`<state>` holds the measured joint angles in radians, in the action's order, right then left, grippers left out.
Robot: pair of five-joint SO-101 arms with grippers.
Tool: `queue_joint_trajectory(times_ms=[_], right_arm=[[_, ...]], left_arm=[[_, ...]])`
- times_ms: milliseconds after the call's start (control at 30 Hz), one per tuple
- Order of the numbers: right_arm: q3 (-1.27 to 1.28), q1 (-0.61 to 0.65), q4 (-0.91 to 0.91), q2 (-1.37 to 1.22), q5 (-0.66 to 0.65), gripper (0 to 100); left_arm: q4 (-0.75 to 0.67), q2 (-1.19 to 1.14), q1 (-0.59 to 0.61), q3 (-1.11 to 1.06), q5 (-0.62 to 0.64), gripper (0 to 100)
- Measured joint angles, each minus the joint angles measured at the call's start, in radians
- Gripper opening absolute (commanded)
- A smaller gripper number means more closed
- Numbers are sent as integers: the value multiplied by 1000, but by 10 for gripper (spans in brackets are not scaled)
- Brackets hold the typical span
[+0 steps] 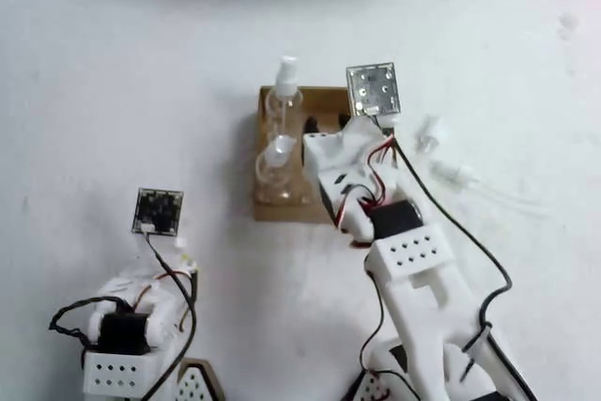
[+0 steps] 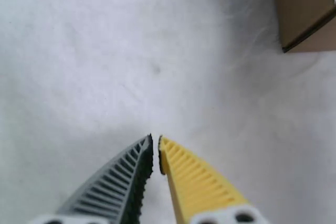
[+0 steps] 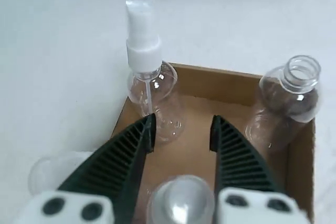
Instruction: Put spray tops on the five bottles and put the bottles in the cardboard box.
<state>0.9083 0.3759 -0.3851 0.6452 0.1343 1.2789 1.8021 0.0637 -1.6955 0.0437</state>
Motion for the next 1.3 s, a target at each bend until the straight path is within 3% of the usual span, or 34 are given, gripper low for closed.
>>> queue_joint_trajectory(times_ms=[200,567,933,1300], right_arm=[[-20,-26,-28,121,6,209],[-376,-252,-410,149,9,209],[-813,-531,-671,-298,9,209],[-1096,-571,-675,-861,-32,209]], left_arm=[[0,0,0,0,0,24],[0,0,0,0,0,24],[0,0,0,0,0,24],[0,0,0,0,0,24]])
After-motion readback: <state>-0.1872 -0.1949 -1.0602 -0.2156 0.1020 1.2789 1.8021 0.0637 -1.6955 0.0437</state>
